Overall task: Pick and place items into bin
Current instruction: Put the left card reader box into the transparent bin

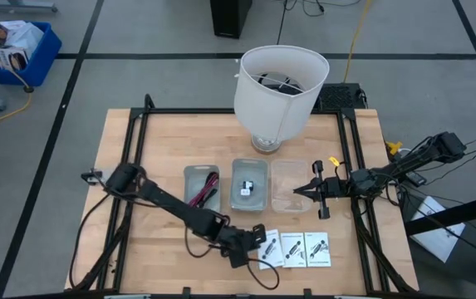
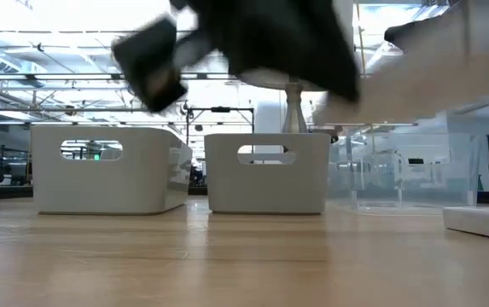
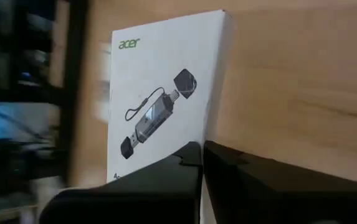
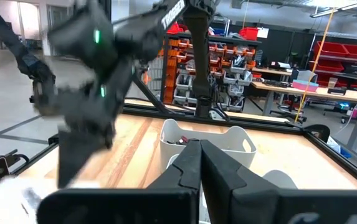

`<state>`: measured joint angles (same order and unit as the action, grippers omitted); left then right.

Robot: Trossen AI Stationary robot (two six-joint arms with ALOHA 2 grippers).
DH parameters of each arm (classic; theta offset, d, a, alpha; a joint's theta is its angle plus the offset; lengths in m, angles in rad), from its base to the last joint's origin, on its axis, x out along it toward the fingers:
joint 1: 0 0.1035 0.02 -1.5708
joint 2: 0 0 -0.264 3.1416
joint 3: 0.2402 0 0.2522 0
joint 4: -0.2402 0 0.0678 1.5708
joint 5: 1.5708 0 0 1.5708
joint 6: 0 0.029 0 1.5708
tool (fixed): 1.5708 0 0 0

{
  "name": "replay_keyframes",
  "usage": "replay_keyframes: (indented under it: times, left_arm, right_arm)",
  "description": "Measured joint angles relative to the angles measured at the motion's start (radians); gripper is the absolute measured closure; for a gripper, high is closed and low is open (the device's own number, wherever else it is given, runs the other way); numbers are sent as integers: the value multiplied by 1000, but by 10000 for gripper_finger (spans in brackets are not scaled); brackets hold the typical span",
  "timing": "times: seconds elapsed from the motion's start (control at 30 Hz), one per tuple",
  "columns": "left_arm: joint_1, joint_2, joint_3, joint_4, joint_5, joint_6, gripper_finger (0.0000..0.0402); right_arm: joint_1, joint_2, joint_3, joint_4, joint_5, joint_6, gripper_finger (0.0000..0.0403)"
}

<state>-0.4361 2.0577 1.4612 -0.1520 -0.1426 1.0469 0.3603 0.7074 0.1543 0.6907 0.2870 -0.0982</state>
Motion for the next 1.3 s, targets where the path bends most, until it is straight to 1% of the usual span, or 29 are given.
replay_keyframes:
  times: [0.1, 0.17, 0.3, 0.4, 0.5, 0.67, 0.8, 0.93, 1.1, 1.3]
  left_arm:
    - [2, -60, 0, -2, -47, 78, 396]
    - [26, -97, 0, -5, -75, 156, 396]
    - [114, -127, 2, -7, -101, 293, 396]
    - [179, -125, 1, -40, -98, 387, 396]
    - [240, -126, 1, -88, -90, 476, 397]
    - [325, -126, 1, -63, -31, 597, 397]
    - [386, -111, 1, -11, 44, 668, 397]
    - [441, -73, 1, 36, 89, 746, 397]
    - [480, -30, 2, 101, 144, 813, 397]
    - [497, -11, 1, 106, 201, 881, 397]
  right_arm:
    - [0, 0, 0, 0, 0, 0, 402]
    - [0, 0, 0, 2, 0, 0, 401]
    - [0, 0, 0, 4, 0, 6, 402]
    - [0, 0, 0, 13, 0, 5, 402]
    - [0, -1, 0, 59, 0, -1, 402]
    - [1, -1, 0, 153, 0, -20, 402]
    - [1, -1, 0, 160, 1, -36, 402]
    - [1, -1, 0, 155, 11, -50, 402]
    - [0, -1, 0, 150, 58, -58, 402]
    - [0, 0, 1, 144, 81, -76, 403]
